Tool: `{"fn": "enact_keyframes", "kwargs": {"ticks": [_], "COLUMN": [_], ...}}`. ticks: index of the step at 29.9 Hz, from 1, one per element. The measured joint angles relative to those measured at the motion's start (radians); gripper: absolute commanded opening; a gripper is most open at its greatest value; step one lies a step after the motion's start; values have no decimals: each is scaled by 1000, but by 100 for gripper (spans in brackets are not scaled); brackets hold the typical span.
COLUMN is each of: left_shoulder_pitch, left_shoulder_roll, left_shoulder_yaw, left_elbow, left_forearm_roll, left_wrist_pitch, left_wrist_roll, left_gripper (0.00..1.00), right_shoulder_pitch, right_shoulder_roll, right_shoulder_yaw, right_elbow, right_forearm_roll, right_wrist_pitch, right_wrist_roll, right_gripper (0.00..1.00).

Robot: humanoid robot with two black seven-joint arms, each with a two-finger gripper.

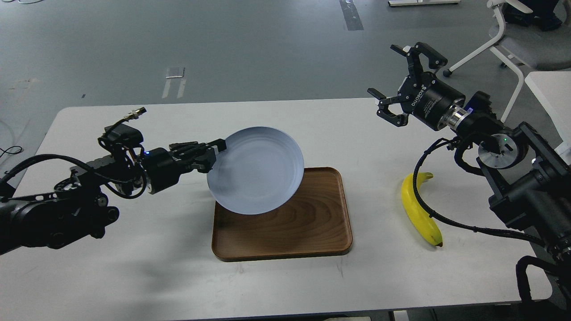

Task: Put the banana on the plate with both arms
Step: 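Lift the blue plate with the left gripper and set it on the wooden tray, then release the plate and raise the left gripper away from the tray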

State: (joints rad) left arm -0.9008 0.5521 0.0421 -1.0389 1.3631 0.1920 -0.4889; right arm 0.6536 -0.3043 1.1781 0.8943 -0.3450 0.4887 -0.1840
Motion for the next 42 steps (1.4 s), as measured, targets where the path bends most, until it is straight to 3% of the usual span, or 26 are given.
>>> {"fn": "enact_keyframes", "kwargs": {"ticks": [11, 37, 38, 40, 42], "left_shoulder_pitch": [-8, 53, 52, 50, 49], "left_shoulder_roll": [-226, -276, -276, -282, -290], "left_shoulder_yaw": [79, 102, 102, 101, 101], "left_elbow": [191, 257, 258, 263, 270], "left_forearm_roll": [0, -6, -6, -6, -8], "left_wrist_pitch": [-3, 20, 20, 25, 35], "left_wrist_roll": [4, 6, 6, 6, 6], "left_gripper": [0, 0, 9, 37, 40], "right_shoulder_pitch": [-2, -3, -3, -3, -5], "right_shoulder_roll": [-16, -19, -19, -19, -19], "right_shoulder_yaw": [24, 25, 25, 25, 25], "right_elbow": [0, 0, 0, 0, 0], "right_forearm_roll": [1, 1, 1, 1, 1], "right_wrist_pitch": [0, 0, 0, 0, 0], "right_wrist_roll": [0, 0, 0, 0, 0], "right_gripper": [100, 100, 100, 100, 100]}}
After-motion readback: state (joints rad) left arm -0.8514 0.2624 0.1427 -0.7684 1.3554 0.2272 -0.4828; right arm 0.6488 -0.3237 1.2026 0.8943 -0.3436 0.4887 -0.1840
